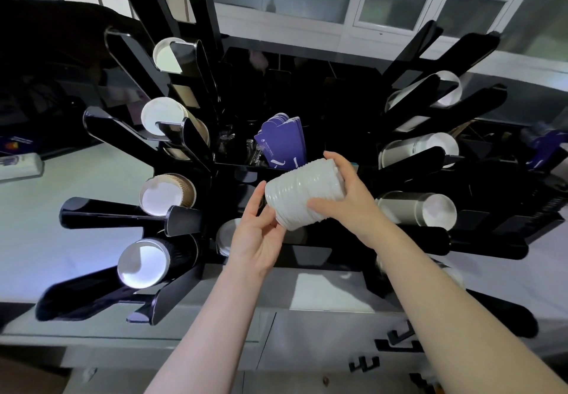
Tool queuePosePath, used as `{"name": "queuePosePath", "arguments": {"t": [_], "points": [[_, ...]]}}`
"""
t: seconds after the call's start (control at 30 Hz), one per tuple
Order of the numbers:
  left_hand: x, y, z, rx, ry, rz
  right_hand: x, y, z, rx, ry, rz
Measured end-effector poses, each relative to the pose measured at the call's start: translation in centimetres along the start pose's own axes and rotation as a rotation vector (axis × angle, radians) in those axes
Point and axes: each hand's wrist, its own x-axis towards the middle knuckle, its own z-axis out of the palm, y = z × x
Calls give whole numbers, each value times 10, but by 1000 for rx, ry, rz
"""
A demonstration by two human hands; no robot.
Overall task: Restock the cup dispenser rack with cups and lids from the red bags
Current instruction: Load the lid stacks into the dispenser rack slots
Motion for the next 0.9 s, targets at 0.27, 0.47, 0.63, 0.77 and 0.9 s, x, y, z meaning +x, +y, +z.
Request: {"name": "queuePosePath", "arguments": {"t": [0.27, 0.47, 0.63, 0.77, 0.9], "points": [[-2, -2, 8, 141, -128, 84, 2, -7, -11, -232, -26, -32], [-1, -2, 14, 84, -119, 44, -3, -11, -6, -233, 100, -114], [1, -1, 12, 315, -98, 37, -2, -17, -3, -374, 116, -197], [6, 2, 4, 646, -55, 76, -2, -11, -2, -487, 88, -224], [1, 0, 0, 1125, -135, 223, -3, -1, 4, -514, 57, -219]]}}
